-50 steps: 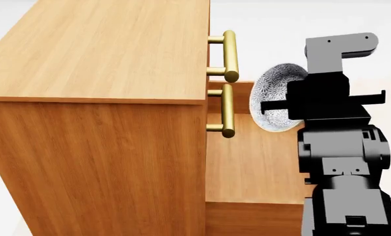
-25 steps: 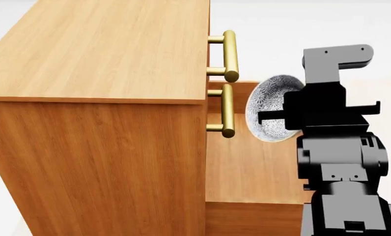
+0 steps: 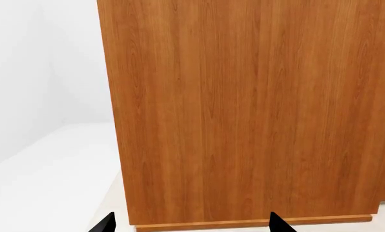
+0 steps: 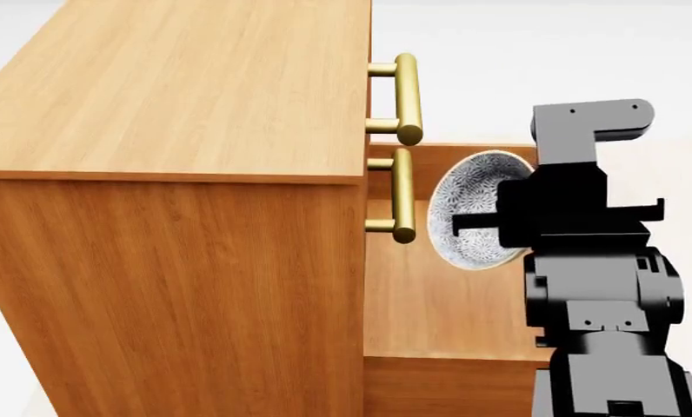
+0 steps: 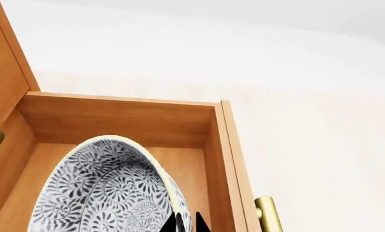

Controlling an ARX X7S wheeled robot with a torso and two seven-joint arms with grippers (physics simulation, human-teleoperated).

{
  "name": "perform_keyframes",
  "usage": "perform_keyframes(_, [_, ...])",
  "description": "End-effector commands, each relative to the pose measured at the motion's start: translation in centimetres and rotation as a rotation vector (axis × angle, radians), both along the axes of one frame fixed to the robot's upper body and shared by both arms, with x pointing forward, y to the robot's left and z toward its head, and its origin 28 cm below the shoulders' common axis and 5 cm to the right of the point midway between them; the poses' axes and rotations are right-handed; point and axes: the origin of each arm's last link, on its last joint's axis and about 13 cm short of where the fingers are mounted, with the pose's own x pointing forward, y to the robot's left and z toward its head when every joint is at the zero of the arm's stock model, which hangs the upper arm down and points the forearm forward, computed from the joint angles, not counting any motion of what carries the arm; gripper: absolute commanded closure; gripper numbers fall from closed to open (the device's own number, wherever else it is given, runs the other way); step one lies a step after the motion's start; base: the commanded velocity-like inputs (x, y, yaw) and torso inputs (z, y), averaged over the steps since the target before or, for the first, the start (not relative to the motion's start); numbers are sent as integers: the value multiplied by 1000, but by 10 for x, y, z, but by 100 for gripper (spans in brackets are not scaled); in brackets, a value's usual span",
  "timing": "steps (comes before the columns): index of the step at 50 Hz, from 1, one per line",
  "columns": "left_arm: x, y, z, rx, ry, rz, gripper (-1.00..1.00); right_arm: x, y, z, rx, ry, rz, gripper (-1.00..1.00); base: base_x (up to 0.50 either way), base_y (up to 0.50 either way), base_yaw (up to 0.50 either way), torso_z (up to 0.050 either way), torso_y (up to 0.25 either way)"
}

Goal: Put the bowl in the bottom drawer of the cabinet and close it.

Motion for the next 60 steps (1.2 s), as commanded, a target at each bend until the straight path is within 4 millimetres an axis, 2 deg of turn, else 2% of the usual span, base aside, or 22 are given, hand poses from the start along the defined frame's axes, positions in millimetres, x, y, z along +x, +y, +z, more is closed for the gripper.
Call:
perform_keyframes(1, [0, 0, 1, -1, 0, 0, -100, -1, 1, 1, 46, 29, 16, 100, 0, 0, 0, 0, 0])
perform_keyframes(60, [-1, 0, 1, -4, -1, 1, -100, -11, 8, -13, 232, 204, 115, 100, 0, 0, 0, 0, 0])
